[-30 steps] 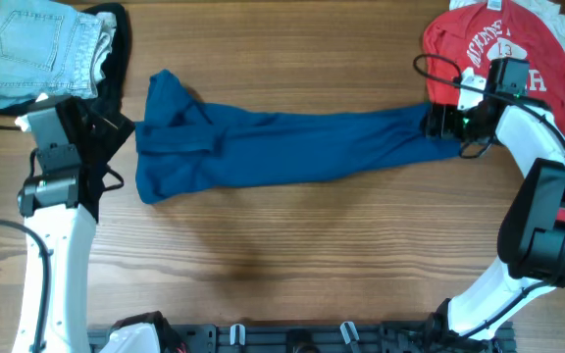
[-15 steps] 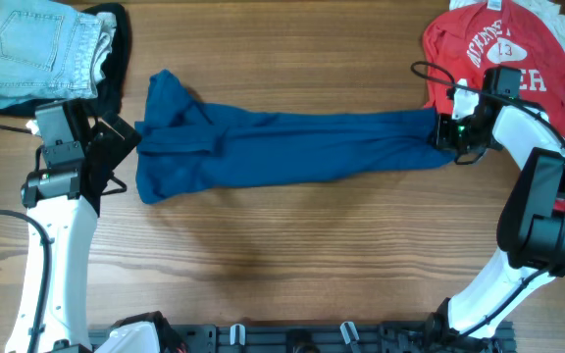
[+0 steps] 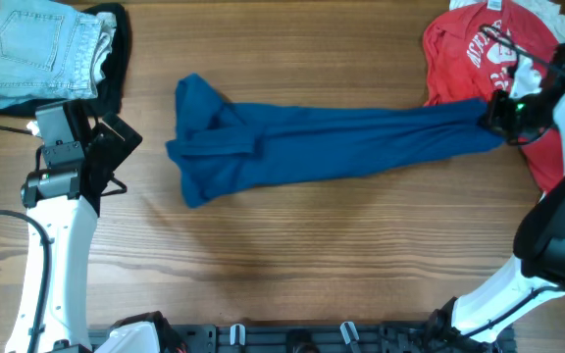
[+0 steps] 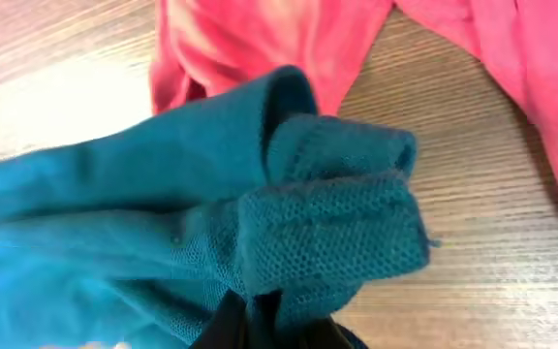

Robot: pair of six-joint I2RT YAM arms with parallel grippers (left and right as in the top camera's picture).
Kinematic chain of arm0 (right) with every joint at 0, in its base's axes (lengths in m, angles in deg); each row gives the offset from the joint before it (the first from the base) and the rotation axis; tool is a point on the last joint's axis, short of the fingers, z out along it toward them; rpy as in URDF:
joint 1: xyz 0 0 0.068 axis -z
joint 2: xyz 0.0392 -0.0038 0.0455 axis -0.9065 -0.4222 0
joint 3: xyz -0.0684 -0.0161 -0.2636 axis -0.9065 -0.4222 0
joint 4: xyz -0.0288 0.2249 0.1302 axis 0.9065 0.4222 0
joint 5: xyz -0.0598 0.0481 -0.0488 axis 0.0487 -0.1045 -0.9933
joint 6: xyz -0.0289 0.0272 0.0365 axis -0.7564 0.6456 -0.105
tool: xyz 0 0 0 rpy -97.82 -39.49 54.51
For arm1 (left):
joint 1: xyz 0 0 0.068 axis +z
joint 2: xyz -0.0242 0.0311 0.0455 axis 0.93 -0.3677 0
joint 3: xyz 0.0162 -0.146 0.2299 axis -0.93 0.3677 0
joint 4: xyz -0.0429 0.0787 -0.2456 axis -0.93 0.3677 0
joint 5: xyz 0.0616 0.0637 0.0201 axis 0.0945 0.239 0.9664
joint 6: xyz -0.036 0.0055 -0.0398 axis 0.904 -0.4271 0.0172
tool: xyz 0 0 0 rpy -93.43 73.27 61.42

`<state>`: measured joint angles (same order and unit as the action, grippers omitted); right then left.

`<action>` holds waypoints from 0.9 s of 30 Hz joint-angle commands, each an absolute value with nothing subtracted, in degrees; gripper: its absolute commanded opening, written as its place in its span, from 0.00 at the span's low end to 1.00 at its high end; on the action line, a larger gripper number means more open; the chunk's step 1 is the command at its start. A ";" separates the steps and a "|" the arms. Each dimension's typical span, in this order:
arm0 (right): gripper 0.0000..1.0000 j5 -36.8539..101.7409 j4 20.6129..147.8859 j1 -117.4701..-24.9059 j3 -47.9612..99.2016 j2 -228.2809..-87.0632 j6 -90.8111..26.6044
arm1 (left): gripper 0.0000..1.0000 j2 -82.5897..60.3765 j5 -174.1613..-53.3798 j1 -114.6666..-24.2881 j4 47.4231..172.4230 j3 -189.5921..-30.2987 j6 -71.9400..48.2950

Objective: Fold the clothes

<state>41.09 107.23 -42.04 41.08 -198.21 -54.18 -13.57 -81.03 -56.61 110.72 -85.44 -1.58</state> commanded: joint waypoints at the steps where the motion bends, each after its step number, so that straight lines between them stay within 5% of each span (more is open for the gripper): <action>1: 0.05 42.38 108.83 -46.24 43.97 -196.92 -56.76 | 1.00 -13.96 -80.26 -56.13 110.70 -86.01 -2.85; 17: 0.09 41.77 106.42 -78.08 43.93 -197.20 -51.38 | 1.00 -16.21 -80.31 -56.16 111.33 -86.01 -2.85; 18: 0.14 41.72 105.33 -79.48 43.93 -197.22 -50.62 | 1.00 -16.76 -80.31 -56.16 111.35 -86.01 -2.85; 20: 0.67 41.35 103.95 -81.21 43.93 -197.27 -49.89 | 1.00 -17.59 -80.31 -56.16 111.38 -86.01 -2.85; 21: 0.81 41.35 103.71 -81.82 43.95 -197.27 -50.00 | 1.00 -17.87 -80.31 -56.16 111.38 -86.01 -2.85; 27: 0.81 41.04 104.70 -81.95 43.99 -196.28 -47.29 | 1.00 -18.02 -80.33 -56.16 110.94 -86.01 -2.83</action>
